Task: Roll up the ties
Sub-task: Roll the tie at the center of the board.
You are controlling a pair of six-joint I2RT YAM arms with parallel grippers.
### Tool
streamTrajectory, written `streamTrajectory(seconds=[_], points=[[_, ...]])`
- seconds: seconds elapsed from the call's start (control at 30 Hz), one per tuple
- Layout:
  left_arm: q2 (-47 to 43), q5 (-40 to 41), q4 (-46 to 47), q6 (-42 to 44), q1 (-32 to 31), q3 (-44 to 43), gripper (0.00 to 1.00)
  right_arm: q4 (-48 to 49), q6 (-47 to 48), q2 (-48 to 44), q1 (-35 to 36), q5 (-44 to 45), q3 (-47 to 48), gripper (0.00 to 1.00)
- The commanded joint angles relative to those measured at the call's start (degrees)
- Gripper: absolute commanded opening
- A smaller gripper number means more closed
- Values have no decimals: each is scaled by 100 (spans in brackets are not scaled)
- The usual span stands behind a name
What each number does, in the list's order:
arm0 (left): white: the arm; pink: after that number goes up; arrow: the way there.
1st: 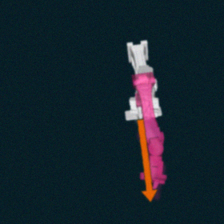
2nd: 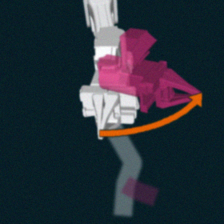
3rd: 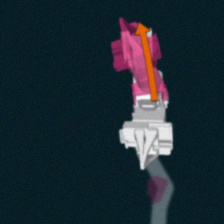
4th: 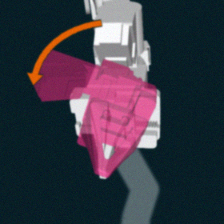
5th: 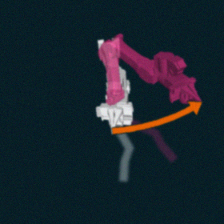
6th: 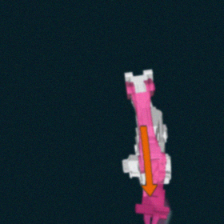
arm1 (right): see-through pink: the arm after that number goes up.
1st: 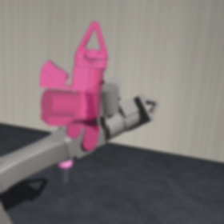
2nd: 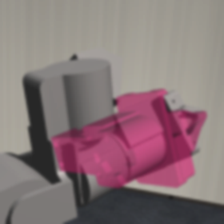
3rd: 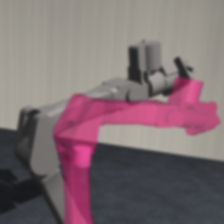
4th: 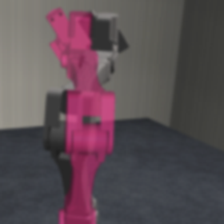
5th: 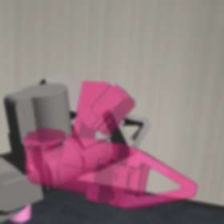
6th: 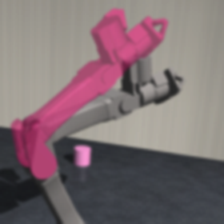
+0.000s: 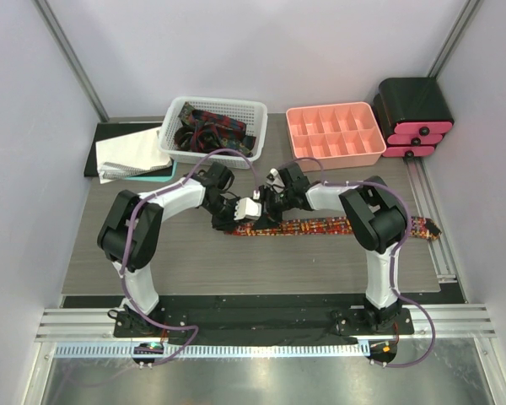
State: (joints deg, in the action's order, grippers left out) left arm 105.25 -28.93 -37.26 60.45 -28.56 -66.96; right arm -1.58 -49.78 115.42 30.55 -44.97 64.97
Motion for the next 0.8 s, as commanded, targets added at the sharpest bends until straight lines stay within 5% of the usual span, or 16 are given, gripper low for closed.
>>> streamTrajectory(seconds=[0.0,0.53,0.77], points=[[180,177,-150,55,-18,-80,33,289,-84,-99,57,59,86,55],[180,142,-150,20,-18,-54,34,633,-173,253,356,173,306,48],[145,186,-168,81,-18,-37,36,414,47,245,294,349,332,14]])
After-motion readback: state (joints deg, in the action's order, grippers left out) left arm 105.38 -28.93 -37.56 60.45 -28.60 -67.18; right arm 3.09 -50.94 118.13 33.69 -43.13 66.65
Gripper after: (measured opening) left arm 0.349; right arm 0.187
